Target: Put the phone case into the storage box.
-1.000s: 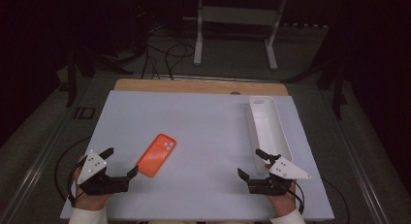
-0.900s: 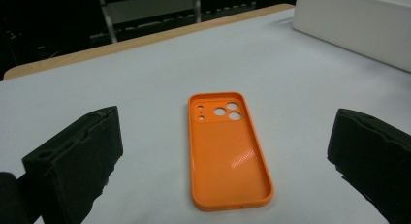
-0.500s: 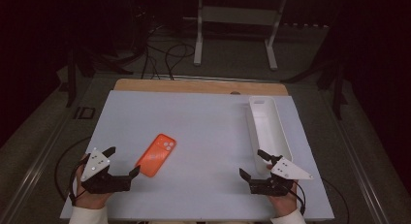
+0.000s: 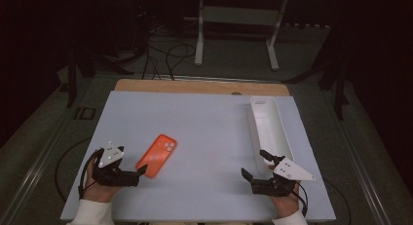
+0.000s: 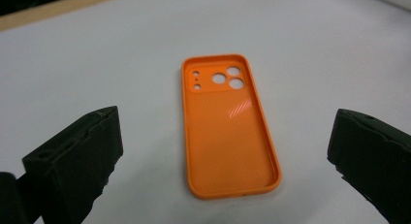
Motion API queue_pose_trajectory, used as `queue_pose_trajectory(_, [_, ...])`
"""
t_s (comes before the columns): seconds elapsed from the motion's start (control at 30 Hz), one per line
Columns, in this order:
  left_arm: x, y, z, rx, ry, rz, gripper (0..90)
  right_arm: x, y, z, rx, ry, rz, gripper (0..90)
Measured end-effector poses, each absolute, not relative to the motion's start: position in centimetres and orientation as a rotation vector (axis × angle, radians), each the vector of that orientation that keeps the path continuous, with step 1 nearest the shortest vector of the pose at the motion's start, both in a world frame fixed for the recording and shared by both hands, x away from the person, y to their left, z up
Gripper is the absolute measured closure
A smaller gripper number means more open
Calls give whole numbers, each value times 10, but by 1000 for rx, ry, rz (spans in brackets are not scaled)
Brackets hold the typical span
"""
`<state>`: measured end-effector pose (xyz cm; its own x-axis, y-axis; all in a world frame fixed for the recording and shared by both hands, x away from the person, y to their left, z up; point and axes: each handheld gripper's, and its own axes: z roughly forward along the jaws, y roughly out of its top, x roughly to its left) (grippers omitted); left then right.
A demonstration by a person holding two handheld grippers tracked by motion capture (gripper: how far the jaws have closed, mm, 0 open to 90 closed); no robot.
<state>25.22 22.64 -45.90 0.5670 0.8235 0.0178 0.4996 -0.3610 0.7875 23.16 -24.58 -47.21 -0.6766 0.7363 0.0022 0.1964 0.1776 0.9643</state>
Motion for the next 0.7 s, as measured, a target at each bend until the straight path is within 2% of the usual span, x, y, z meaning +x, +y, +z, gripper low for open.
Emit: queue_pose_trajectory(0.7, [284, 205, -479, 2230, 1164, 423, 0, 232, -244, -471, 875, 1987, 1519, 97])
